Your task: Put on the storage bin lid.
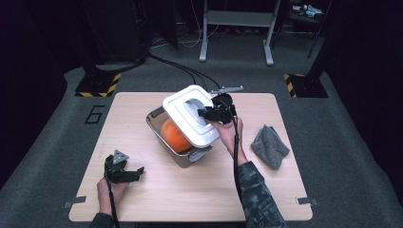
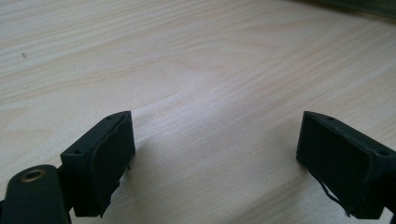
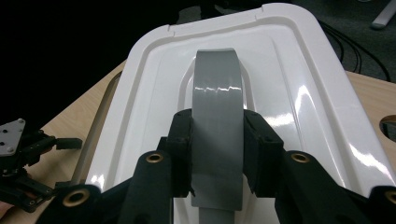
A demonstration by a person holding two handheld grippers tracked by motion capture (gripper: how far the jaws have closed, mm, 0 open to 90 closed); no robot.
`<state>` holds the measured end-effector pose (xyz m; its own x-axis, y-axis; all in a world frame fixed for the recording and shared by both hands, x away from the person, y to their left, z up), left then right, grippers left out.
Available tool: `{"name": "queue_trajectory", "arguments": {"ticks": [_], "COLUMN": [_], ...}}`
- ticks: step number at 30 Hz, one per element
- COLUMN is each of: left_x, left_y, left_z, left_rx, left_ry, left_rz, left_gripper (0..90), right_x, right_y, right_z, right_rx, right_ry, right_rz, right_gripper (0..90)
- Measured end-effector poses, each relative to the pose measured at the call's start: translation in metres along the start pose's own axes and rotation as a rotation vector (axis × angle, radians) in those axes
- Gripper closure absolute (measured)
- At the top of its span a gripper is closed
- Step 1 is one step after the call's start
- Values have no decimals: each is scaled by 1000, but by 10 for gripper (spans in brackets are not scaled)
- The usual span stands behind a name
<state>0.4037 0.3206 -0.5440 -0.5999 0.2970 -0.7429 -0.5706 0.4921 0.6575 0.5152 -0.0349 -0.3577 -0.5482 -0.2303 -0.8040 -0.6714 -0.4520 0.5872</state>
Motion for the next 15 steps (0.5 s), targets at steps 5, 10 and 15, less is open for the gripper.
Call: {"name": "queue_trajectory", "arguments": {"ticks": [5,10,15], "left_x": [0,0,0], "left_y": [0,0,0], "left_z": [0,0,0], "left_rx": [0,0,-1], "left_ry": [-1,0,-4], "left_rz": [1,1,2], "left_gripper": [111,112,112], "right_x": [2,5,6], "right_y": [-4,-11,-16], "right_z": [7,13,17], "right_rx": [-14,-25,-33], "right_ry": [1,8,18], "right_rz": [11,31,32], "right_gripper": [665,665,665]}}
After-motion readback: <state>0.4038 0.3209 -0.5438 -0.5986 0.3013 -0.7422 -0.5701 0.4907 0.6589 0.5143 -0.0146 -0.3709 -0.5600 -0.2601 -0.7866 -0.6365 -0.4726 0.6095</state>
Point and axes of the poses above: each handheld gripper's, and its own axes: y roughly backward along the jaws, x roughly out of its underside, z roughly to its left, the point moved 2 cm from there along -y, roughly forward along the jaws, and after that the axes turned 12 degrees about x, right-handed, at the moved point
